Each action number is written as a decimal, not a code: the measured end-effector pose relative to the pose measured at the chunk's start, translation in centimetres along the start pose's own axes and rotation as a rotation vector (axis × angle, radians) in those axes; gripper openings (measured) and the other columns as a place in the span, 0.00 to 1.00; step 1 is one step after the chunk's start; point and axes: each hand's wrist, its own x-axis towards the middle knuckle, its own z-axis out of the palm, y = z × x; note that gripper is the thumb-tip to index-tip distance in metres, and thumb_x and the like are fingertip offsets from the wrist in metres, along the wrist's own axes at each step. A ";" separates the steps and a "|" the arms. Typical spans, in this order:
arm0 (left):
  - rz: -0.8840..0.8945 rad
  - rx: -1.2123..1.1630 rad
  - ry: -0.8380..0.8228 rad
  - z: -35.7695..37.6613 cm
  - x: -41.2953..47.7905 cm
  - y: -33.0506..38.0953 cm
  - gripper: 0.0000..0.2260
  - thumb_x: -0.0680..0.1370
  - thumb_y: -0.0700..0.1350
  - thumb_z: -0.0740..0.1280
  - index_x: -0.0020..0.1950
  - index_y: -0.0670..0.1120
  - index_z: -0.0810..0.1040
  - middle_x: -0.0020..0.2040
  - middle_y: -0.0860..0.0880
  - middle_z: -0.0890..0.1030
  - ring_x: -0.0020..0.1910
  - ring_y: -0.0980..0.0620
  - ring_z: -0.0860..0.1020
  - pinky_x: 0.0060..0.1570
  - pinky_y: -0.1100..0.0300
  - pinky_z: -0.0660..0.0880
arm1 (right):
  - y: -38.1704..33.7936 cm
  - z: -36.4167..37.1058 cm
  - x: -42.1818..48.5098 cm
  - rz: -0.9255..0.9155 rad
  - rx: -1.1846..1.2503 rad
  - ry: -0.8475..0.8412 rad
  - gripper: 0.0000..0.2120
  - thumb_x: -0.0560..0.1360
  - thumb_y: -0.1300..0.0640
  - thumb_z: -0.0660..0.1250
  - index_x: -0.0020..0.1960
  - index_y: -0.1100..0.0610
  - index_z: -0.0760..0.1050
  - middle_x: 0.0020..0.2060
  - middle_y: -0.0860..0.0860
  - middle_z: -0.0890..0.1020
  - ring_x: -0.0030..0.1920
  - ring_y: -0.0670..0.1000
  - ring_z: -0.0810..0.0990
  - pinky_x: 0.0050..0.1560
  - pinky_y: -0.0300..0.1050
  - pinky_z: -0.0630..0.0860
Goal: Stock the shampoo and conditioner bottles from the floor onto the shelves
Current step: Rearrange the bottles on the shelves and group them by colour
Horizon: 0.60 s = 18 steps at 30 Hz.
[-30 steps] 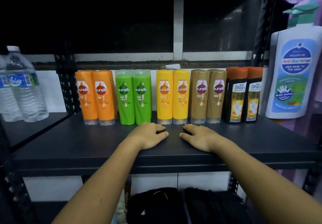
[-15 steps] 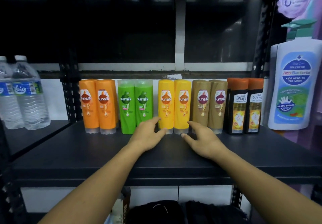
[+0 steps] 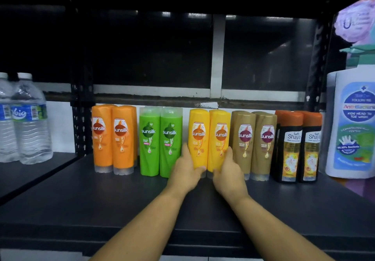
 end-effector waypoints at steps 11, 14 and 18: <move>-0.041 0.100 0.000 0.6 0.3 0.0 0.36 0.79 0.37 0.69 0.79 0.48 0.50 0.65 0.45 0.76 0.55 0.48 0.75 0.52 0.57 0.70 | 0.8 0.3 0.3 -0.037 -0.084 0.061 0.38 0.77 0.58 0.70 0.79 0.55 0.51 0.64 0.57 0.76 0.62 0.60 0.78 0.59 0.56 0.77; -0.041 0.110 0.003 0.5 0.2 0.1 0.36 0.80 0.38 0.68 0.80 0.48 0.48 0.64 0.44 0.76 0.52 0.50 0.72 0.52 0.57 0.70 | 0.8 0.2 0.4 -0.032 -0.085 0.051 0.39 0.77 0.56 0.71 0.79 0.54 0.52 0.64 0.56 0.76 0.62 0.60 0.78 0.59 0.56 0.77; -0.058 0.142 0.003 0.4 0.2 0.1 0.35 0.81 0.40 0.68 0.80 0.47 0.50 0.62 0.44 0.77 0.52 0.47 0.74 0.51 0.55 0.71 | 0.9 -0.1 0.5 -0.039 -0.072 0.044 0.37 0.76 0.55 0.72 0.77 0.54 0.55 0.63 0.56 0.76 0.61 0.59 0.79 0.59 0.55 0.77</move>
